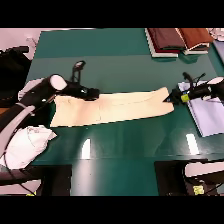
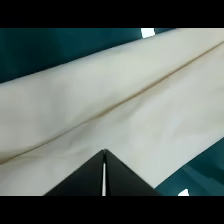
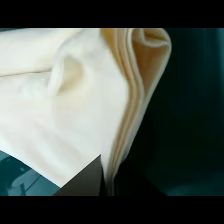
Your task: Fold the shirts.
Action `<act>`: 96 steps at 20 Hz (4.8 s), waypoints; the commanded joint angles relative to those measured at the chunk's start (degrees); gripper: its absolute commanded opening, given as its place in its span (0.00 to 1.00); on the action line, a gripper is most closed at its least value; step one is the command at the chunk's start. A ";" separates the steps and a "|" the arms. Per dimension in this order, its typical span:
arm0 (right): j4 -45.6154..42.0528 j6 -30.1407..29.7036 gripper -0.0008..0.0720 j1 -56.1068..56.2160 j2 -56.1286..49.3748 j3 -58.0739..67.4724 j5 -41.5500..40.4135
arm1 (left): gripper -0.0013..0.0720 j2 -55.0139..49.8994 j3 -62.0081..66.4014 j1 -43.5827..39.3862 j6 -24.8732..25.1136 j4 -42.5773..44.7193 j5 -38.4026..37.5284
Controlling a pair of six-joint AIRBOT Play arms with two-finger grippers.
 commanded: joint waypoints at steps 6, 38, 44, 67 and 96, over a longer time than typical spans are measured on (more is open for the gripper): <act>1.53 9.09 0.03 9.55 11.78 18.91 5.68 | 0.05 -21.64 21.90 -9.73 -0.42 -0.04 -1.20; -5.09 12.28 0.51 48.06 -5.75 31.54 -7.10 | 0.05 11.74 33.97 16.74 -0.76 22.05 -19.43; -4.02 17.33 0.97 31.01 -3.56 9.35 -9.53 | 0.05 10.25 31.26 11.47 -0.44 22.05 -16.57; -7.72 13.31 0.03 19.50 -1.86 23.10 -16.85 | 0.05 7.74 30.75 0.09 -0.39 19.30 -12.68; -18.93 16.72 0.03 -28.44 29.14 7.52 -2.82 | 0.05 7.74 30.75 -2.54 -0.83 19.06 -10.27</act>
